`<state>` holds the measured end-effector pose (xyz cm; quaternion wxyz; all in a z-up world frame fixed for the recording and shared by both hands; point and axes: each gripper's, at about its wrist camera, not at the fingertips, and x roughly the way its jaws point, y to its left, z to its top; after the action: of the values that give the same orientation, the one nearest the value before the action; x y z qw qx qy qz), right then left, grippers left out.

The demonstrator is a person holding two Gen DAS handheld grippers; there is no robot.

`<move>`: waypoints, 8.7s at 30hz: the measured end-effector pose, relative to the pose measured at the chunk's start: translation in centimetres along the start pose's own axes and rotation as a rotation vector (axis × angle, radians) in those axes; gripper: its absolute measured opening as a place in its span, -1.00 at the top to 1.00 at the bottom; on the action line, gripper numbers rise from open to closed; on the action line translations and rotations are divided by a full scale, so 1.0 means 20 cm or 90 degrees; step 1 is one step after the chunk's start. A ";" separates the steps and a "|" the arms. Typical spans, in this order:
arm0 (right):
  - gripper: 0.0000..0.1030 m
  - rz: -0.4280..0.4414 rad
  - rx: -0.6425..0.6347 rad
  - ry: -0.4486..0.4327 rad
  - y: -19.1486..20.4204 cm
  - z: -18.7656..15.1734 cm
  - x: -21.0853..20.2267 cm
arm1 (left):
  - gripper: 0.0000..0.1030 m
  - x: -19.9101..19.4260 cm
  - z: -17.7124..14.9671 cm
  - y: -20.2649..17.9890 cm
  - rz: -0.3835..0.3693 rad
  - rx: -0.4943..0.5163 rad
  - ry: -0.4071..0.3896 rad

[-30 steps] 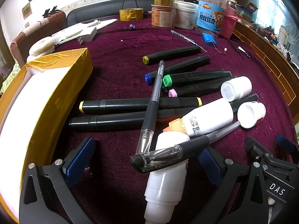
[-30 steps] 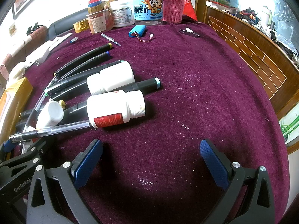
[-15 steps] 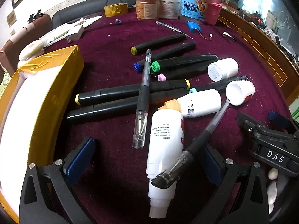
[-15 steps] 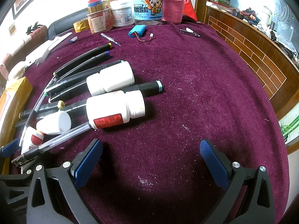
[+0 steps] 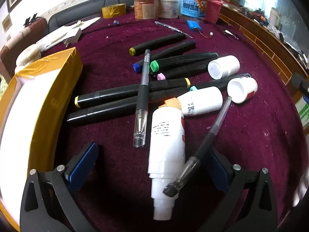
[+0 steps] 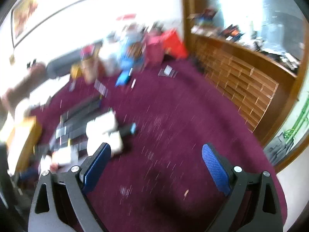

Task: Organize rigid objects
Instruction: 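Close the left tool on the tall white bottle with orange cap, then lift the white bottle toward the white box with left tool while right tool grasps a clear pen, then lower the bottle into the box and open left tool while right tool drops the pen in, then grasp a yellow-capped black marker with left tool while right tool moves toward the markers, then carry the marker toward the box with left tool while right tool grasps another black marker, then lower both held black markers into the white box and open both tools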

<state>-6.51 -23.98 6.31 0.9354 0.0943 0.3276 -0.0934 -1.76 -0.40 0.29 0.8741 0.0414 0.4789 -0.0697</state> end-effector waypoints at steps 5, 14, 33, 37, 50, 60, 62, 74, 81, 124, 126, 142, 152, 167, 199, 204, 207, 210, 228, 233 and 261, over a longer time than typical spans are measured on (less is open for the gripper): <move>-0.74 0.007 0.056 0.052 -0.06 0.06 0.22 | -1.00 0.01 0.02 -0.01 0.013 -0.019 0.000; -0.61 0.075 0.116 0.077 -0.12 -0.02 0.34 | -0.80 -0.13 -0.01 0.07 -0.128 -0.019 0.014; -0.61 0.109 0.092 0.106 -0.06 -0.02 0.37 | 0.16 -0.09 0.02 -0.02 -0.079 0.065 0.041; -0.61 0.109 0.089 0.110 -0.06 -0.03 0.37 | 0.49 -0.08 0.01 -0.06 -0.067 0.083 0.015; -0.64 0.107 0.082 0.126 -0.04 -0.02 0.40 | 0.48 -0.61 -0.06 0.22 -0.244 -0.003 -0.143; -0.61 0.132 -0.036 0.108 0.31 0.11 0.09 | 0.48 -0.58 -0.12 0.51 -0.241 -0.061 -0.149; -0.61 0.195 -0.092 0.146 0.53 0.12 0.11 | 0.48 -0.54 -0.14 0.57 -0.250 -0.087 -0.141; 0.65 0.179 -0.196 0.281 1.17 -0.02 0.50 | 0.48 -0.64 -0.26 0.91 -0.212 -0.142 -0.177; 0.85 0.217 -0.165 0.288 1.12 0.03 0.39 | 0.48 -0.57 -0.24 0.98 -0.223 -0.155 -0.153; 0.59 0.353 -0.049 0.243 1.01 0.08 0.17 | -0.04 -0.13 -0.19 1.40 -0.173 -0.470 -0.105; 0.52 0.332 -0.030 0.211 0.87 0.11 0.15 | -0.13 -0.23 -0.17 1.38 -0.177 -0.449 -0.124; 0.27 0.221 0.190 0.121 0.00 0.04 0.42 | -0.34 -0.17 0.18 0.30 -0.025 0.117 -0.064; 0.17 0.249 0.210 0.153 -0.06 -0.02 0.49 | -0.20 0.07 0.19 0.10 -0.076 0.253 0.081; 0.09 0.252 0.187 0.152 -0.03 -0.04 0.46 | -0.20 -0.08 0.27 0.15 -0.027 0.270 0.020; -0.31 0.219 0.089 0.132 0.09 -0.05 0.44 | 0.77 -0.11 0.07 0.07 -0.142 0.160 0.020; -0.31 0.218 0.089 0.131 0.09 -0.05 0.44 | 0.76 -0.46 -0.02 0.25 -0.267 0.031 -0.106; -0.26 0.202 0.088 0.149 0.10 -0.04 0.42 | 0.76 -0.60 -0.07 0.36 -0.291 -0.014 -0.160; -0.07 0.281 0.094 0.148 0.14 -0.01 0.26 | 0.76 -0.67 -0.08 0.45 -0.283 -0.022 -0.185; 0.20 0.187 -0.190 0.261 0.97 -0.32 0.22 | 0.76 -0.70 -0.22 0.89 -0.259 -0.133 -0.225; 0.75 0.129 -0.225 0.234 0.98 -0.32 0.23 | 0.76 -0.67 -0.26 0.98 -0.260 -0.164 -0.221; 0.74 0.403 -0.157 0.383 1.77 -0.15 0.33 | 0.76 -0.10 0.06 1.37 -0.195 -0.272 -0.046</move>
<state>5.05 10.07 3.89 0.7854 0.1009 0.5487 0.2682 2.69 26.66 2.72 0.8588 -0.2198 0.4519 -0.0999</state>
